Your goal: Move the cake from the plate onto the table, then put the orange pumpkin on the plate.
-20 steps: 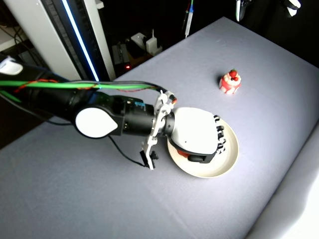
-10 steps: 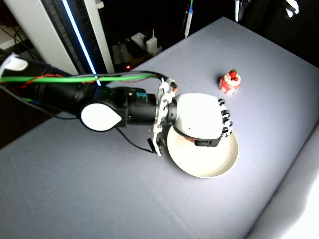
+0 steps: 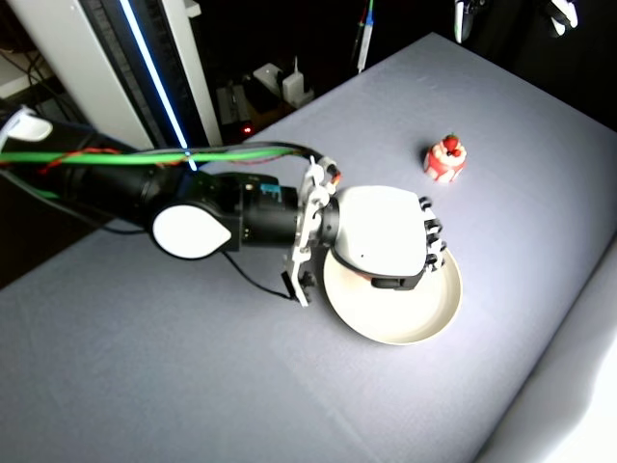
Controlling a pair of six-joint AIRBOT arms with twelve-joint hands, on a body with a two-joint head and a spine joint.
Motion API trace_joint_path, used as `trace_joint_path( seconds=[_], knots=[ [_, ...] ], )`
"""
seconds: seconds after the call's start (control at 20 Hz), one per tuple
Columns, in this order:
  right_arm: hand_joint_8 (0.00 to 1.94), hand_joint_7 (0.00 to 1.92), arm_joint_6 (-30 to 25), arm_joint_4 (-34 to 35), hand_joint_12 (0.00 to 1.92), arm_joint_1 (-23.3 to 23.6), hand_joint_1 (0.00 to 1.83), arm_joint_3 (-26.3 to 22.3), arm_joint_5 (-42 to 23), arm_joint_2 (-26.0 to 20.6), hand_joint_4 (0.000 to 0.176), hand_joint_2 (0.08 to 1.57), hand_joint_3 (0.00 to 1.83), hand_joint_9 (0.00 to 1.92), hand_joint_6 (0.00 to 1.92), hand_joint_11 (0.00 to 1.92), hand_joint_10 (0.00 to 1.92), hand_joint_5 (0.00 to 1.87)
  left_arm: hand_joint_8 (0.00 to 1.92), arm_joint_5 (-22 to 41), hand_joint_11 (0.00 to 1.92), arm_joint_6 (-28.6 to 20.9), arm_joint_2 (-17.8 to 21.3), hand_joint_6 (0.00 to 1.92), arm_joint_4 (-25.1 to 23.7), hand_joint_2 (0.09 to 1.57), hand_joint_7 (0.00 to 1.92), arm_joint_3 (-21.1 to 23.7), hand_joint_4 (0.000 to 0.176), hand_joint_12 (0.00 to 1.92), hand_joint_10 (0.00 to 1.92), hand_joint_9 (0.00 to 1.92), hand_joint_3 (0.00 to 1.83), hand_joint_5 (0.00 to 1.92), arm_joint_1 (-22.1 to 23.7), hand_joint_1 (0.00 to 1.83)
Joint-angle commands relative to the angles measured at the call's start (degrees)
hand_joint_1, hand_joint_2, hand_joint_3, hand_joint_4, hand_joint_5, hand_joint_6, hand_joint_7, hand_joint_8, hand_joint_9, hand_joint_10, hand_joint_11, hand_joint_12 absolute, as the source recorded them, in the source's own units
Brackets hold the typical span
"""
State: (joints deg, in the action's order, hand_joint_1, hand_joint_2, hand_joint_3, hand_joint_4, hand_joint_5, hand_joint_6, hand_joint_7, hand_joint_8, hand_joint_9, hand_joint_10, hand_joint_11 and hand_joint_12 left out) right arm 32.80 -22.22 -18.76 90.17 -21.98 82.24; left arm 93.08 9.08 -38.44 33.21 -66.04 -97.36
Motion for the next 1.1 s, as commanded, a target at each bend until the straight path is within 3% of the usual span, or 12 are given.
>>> trace_joint_path(
  seconds=[0.0, 0.05, 0.1, 0.3, 0.4, 0.55, 0.6, 0.65, 0.75, 0.8, 0.9, 1.05],
  knots=[
    [1.48, 0.69, -0.2, 1.37, 1.88, 0.17, 1.13, 0.25, -5.67, -0.36, 0.021, 1.24, 0.04, 0.51, 1.39, 0.47, 1.58, 0.74, 0.0, 6.06, 0.0, -0.09, -0.04, 0.0, 3.41, 0.9, 0.06, -0.42, 0.023, 0.31, 0.0, 0.28, 0.0, 0.06, 0.45, 1.03],
    [1.43, 0.7, -0.2, 1.46, 1.81, 0.08, 1.14, 0.4, -5.5, -0.36, 0.019, 1.25, 0.01, 0.5, 1.36, 0.4, 1.43, 0.76, 0.0, 6.06, 0.0, -0.09, -0.04, 0.0, 3.41, 0.9, 0.06, -0.42, 0.024, 0.26, 0.0, 0.28, 0.0, 0.06, 0.45, 1.04],
    [1.03, 0.63, -0.2, 1.51, 1.67, 0.02, 1.1, 0.48, -5.43, -0.36, 0.0, 1.23, 0.0, 0.51, 1.31, 0.38, 1.21, 0.77, 0.0, 6.06, 0.0, -0.09, -0.04, 0.0, 3.4, 0.91, 0.06, -0.42, 0.03, 0.25, 0.0, 0.28, 0.0, 0.06, 0.45, 1.02],
    [0.14, 0.74, -0.2, 2.7, 1.42, -0.5, 1.08, 0.94, -5.27, -0.36, 0.0, 1.22, 0.0, 0.5, 1.28, 0.0, 0.33, 0.78, 0.0, 6.06, 0.0, -0.09, -0.05, 0.0, 3.29, 0.9, 0.07, -0.41, 0.026, 0.37, 0.01, 0.3, 0.0, 0.06, 0.46, 1.01],
    [0.0, 0.56, -0.2, 3.53, 1.14, -0.74, 1.02, 1.03, -5.3, -0.36, 0.0, 1.11, 0.0, 0.43, 0.14, 0.0, 0.03, 0.62, 0.0, 6.06, 0.0, -0.09, -0.06, 0.0, 3.29, 0.9, 0.06, -0.41, 0.029, 0.32, 0.0, 0.29, 0.0, 0.06, 0.47, 1.01],
    [0.0, 0.47, -0.2, 3.57, 1.06, -0.75, 1.01, 0.88, -5.36, -0.36, 0.003, 1.09, 0.0, 0.36, 0.01, 0.0, 0.0, 0.5, 0.0, 6.06, 0.0, -0.09, -0.09, 0.0, 3.26, 0.9, 0.06, -0.41, 0.016, 0.51, 0.01, 0.31, 0.0, 0.05, 0.47, 1.01],
    [0.0, 0.45, -0.2, 3.57, 1.1, -0.75, 0.97, 0.82, -5.39, -0.36, 0.015, 1.1, 0.0, 0.36, 0.0, 0.0, 0.0, 0.47, 0.0, 6.06, 0.0, -0.09, -0.1, 0.0, 3.26, 0.91, 0.06, -0.41, 0.011, 0.51, 0.0, 0.31, 0.0, 0.05, 0.47, 1.02],
    [0.0, 0.47, -0.2, 3.57, 1.17, -0.75, 0.98, 0.73, -5.39, -0.36, 0.021, 1.11, 0.0, 0.38, 0.0, 0.0, 0.01, 0.46, 0.0, 6.06, 0.0, -0.09, -0.11, 0.0, 3.26, 0.91, 0.06, -0.41, 0.027, 0.49, 0.0, 0.3, 0.0, 0.06, 0.47, 1.01],
    [0.0, 0.48, -0.48, 3.57, 1.22, -0.75, 0.97, 0.57, -5.41, -0.36, 0.034, 1.13, 0.01, 0.41, 0.0, 0.0, 0.02, 0.43, 0.0, 6.06, 0.0, -0.09, -0.15, 0.0, 3.25, 0.91, 0.06, -0.41, 0.026, 0.46, 0.0, 0.3, 0.0, 0.06, 0.47, 1.0],
    [0.0, 0.48, -0.86, 3.5, 1.23, -0.75, 0.97, 0.46, -5.46, -0.36, 0.039, 1.13, 0.01, 0.41, 0.0, 0.0, 0.02, 0.43, 0.0, 6.06, 0.0, -0.09, -0.16, 0.0, 3.25, 0.91, 0.07, -0.4, 0.007, 0.49, 0.0, 0.32, 0.0, 0.06, 0.47, 1.0],
    [0.0, 0.44, -5.78, 0.82, 1.23, -0.75, 0.85, 0.36, -6.98, -0.36, 0.062, 1.12, 0.0, 0.42, 0.0, 0.0, 0.01, 0.36, 0.0, 6.05, 0.0, -0.09, -0.17, 0.0, 3.26, 0.91, 0.07, -0.39, 0.015, 0.54, 0.0, 0.32, 0.0, 0.06, 0.47, 0.99],
    [0.01, 0.4, -7.1, -3.04, 1.24, -0.33, 0.67, -1.02, -7.15, -0.79, 0.052, 1.06, 0.0, 0.36, 0.0, 0.0, 0.0, 0.31, 0.0, 5.99, 0.0, -0.09, -0.3, 0.0, 3.26, 0.92, 0.07, -0.3, 0.002, 0.49, 0.0, 0.31, 0.0, 0.06, 0.46, 1.01]
  ],
)
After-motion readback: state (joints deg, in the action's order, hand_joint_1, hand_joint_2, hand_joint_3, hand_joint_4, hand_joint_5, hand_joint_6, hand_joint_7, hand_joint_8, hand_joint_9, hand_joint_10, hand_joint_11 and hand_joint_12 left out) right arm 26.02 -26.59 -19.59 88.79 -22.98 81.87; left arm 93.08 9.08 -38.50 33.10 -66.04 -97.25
